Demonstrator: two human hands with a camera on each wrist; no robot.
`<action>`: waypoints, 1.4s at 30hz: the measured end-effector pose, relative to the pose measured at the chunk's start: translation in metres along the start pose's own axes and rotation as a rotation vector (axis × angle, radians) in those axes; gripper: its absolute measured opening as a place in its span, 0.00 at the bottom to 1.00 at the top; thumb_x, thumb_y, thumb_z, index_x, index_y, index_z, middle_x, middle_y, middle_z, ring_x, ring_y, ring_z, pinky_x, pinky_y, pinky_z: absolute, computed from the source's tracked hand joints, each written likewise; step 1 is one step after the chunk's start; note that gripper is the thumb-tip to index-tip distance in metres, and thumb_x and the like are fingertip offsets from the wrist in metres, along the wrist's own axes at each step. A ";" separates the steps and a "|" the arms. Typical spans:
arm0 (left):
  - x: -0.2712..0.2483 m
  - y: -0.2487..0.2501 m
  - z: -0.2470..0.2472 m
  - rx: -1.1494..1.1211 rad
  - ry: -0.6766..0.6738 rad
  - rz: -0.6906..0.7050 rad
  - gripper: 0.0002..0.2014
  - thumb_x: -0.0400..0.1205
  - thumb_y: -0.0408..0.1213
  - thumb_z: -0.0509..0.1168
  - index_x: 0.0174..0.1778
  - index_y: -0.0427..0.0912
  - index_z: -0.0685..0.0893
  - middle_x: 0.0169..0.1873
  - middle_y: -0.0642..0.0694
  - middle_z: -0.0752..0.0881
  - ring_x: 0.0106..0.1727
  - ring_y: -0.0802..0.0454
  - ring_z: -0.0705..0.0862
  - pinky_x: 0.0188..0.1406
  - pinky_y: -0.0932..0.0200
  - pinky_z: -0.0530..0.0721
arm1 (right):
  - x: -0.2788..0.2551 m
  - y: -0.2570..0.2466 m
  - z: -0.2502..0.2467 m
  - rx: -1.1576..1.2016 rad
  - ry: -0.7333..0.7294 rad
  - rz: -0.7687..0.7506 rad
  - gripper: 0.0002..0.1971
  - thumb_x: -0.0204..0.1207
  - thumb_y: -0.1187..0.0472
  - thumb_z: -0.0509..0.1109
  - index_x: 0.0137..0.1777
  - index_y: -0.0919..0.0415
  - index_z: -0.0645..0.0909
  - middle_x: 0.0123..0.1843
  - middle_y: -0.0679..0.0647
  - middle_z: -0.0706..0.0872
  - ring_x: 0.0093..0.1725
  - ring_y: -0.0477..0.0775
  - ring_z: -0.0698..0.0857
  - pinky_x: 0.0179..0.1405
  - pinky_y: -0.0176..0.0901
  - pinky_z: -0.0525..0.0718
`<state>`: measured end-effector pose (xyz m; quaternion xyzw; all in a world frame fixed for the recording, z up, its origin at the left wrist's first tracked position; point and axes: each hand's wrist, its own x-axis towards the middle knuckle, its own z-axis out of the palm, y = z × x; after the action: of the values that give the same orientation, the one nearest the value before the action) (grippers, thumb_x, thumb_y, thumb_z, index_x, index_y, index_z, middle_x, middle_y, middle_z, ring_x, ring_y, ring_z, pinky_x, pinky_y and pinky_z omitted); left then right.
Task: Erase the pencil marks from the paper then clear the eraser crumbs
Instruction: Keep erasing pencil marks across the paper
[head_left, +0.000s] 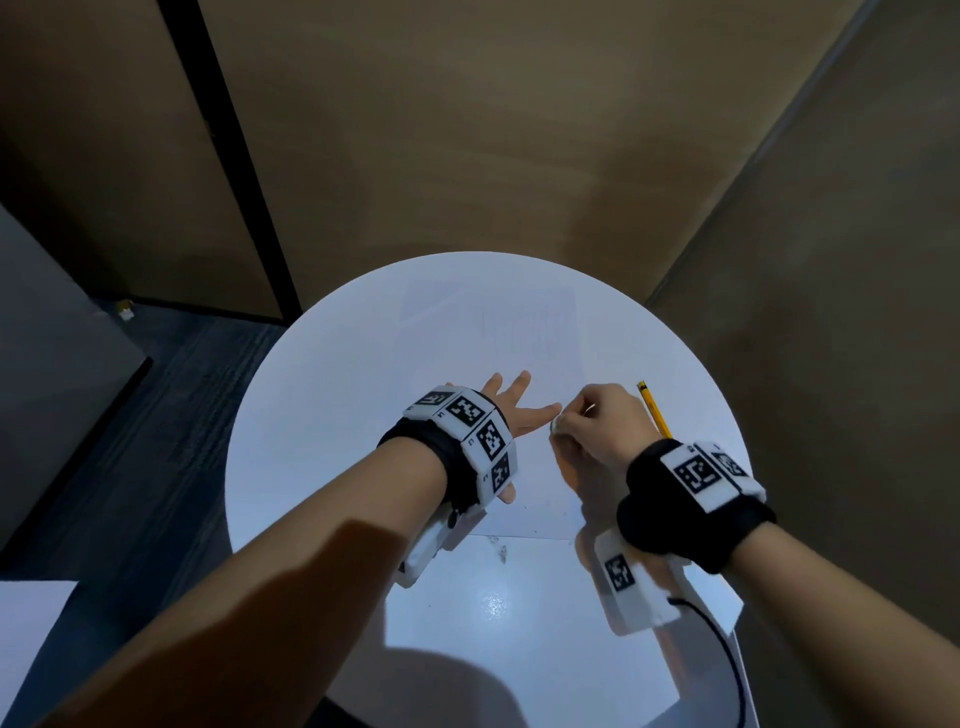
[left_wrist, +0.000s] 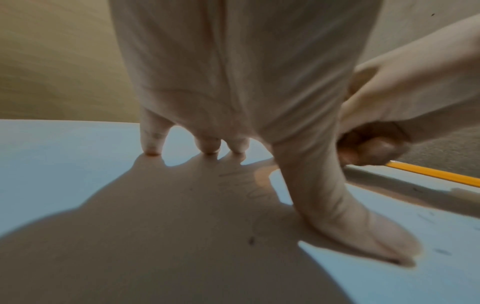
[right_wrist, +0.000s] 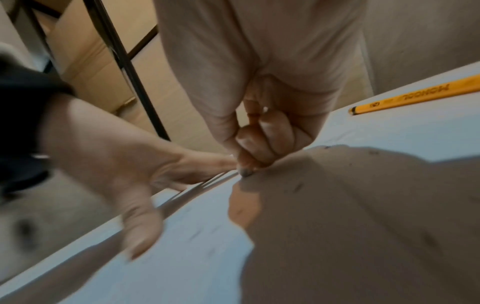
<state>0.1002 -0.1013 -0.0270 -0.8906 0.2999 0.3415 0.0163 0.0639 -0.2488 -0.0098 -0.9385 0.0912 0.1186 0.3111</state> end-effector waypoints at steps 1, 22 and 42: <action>0.000 0.000 0.001 0.002 0.005 -0.006 0.58 0.70 0.54 0.77 0.80 0.67 0.34 0.80 0.47 0.28 0.82 0.38 0.34 0.70 0.21 0.51 | -0.006 0.001 0.002 -0.016 -0.020 -0.016 0.05 0.74 0.62 0.69 0.39 0.62 0.79 0.40 0.56 0.84 0.40 0.53 0.81 0.32 0.36 0.74; 0.001 0.005 0.000 -0.018 -0.002 0.000 0.59 0.69 0.50 0.78 0.80 0.65 0.35 0.80 0.42 0.27 0.81 0.35 0.32 0.72 0.24 0.53 | -0.002 0.001 -0.003 -0.106 -0.021 -0.051 0.05 0.75 0.62 0.68 0.38 0.61 0.78 0.41 0.56 0.84 0.42 0.52 0.80 0.29 0.31 0.72; 0.006 0.011 0.014 -0.109 0.099 -0.056 0.52 0.72 0.64 0.69 0.79 0.69 0.36 0.81 0.48 0.30 0.82 0.38 0.33 0.67 0.16 0.46 | -0.006 0.008 0.001 -0.161 -0.008 -0.027 0.09 0.74 0.62 0.68 0.35 0.58 0.72 0.38 0.53 0.80 0.39 0.51 0.77 0.28 0.33 0.67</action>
<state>0.0891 -0.1103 -0.0391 -0.9140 0.2564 0.3122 -0.0373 0.0561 -0.2537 -0.0136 -0.9612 0.0674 0.1251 0.2364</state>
